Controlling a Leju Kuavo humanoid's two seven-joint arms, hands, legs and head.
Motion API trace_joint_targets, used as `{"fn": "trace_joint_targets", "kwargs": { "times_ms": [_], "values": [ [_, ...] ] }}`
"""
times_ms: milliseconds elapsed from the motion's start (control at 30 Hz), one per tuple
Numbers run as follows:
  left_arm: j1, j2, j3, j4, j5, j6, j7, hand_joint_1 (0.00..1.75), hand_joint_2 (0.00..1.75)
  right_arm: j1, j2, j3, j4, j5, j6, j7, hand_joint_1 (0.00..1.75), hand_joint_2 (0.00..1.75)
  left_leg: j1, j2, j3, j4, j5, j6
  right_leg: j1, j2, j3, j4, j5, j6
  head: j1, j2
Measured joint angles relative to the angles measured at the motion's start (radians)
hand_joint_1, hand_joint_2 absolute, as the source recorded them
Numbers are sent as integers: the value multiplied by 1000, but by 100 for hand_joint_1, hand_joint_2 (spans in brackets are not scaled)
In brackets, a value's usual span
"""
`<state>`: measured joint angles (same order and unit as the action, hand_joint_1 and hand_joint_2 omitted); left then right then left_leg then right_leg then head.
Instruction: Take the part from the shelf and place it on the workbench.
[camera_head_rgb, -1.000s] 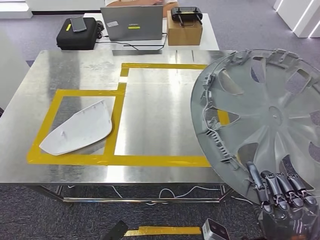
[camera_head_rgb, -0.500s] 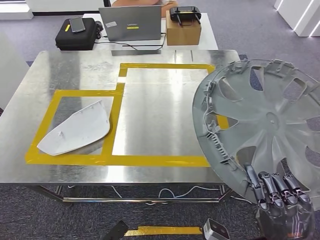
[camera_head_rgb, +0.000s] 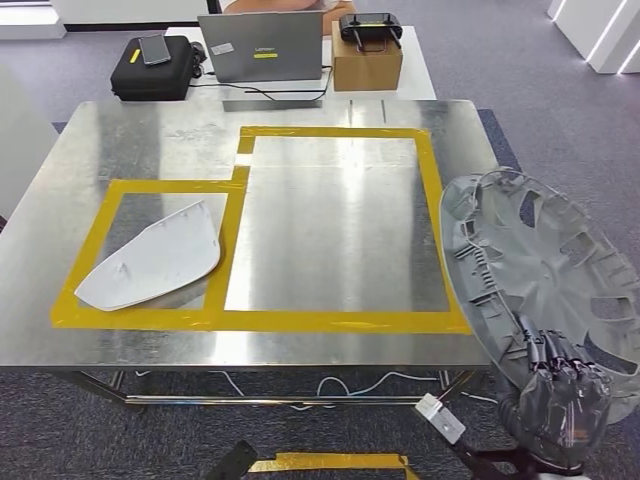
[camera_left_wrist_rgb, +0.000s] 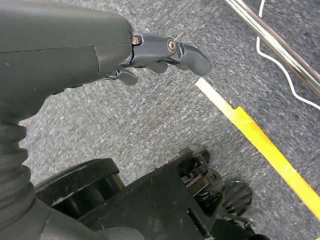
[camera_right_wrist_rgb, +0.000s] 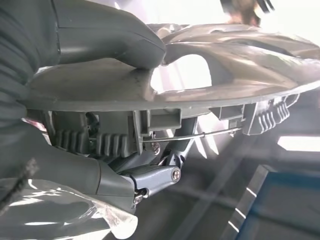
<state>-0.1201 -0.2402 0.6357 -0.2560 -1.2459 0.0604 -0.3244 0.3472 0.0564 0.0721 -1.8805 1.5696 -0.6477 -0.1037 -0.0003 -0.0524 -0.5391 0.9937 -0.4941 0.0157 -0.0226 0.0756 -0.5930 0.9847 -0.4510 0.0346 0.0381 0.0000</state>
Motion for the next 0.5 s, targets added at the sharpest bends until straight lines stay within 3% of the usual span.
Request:
{"fn": "trace_joint_targets", "kwargs": {
  "times_ms": [100, 267, 500],
  "values": [
    [0, 10, -15, 0, 0, -9, -10, 0, 175, -22, -67, 61, 58, -1, 13, 102, 175, 175, 0, 0, 0, 0, 0, 0, 0, 0, 0, 0, 0, 0, 0, 0],
    [2, 24, -27, 0, 12, -10, -18, 0, 175, -58, -130, 149, 136, -13, 45, 238, 175, 175, 0, 0, 0, 0, 0, 0, 1, -1, -1, 0, 0, 0, 0, 0],
    [10, 37, -34, 0, 31, -9, -17, 0, 175, -85, -176, 184, 228, -78, 65, 264, 175, 175, 1, 0, 0, 0, 1, -1, 1, -1, -2, 0, 0, 0, 0, 0]
  ]
}}
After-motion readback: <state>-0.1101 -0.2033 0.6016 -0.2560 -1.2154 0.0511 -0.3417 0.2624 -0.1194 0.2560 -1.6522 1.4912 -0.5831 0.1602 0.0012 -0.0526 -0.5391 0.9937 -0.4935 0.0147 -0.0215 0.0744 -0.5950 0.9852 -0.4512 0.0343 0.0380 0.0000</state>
